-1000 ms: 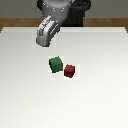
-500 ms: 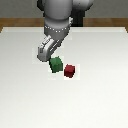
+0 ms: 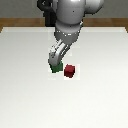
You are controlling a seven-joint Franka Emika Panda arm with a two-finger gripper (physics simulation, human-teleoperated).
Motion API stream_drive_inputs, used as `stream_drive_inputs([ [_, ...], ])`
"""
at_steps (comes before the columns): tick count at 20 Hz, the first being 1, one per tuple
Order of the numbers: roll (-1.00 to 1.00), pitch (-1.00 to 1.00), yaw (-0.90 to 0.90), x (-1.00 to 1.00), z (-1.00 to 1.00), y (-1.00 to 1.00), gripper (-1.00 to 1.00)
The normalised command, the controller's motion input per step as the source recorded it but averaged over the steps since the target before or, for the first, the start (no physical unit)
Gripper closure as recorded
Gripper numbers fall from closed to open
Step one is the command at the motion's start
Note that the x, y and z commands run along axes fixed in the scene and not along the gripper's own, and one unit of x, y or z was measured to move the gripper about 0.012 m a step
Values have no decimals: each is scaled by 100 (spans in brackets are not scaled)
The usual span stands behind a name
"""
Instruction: Place the red cube on top of the green cube.
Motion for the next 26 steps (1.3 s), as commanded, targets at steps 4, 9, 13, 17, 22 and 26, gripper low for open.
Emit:
stream_drive_inputs([
  [4, 0, 0, 0, 0, 0, 0, -100],
  [9, 0, 0, 0, 0, 0, 0, -100],
  [13, 0, 0, 0, 0, -75, 0, -100],
  [17, 0, 0, 0, 0, 0, 25, -100],
  [22, 0, 0, 0, 0, 0, 20, -100],
  [26, 0, 0, 0, 0, 0, 0, -100],
])
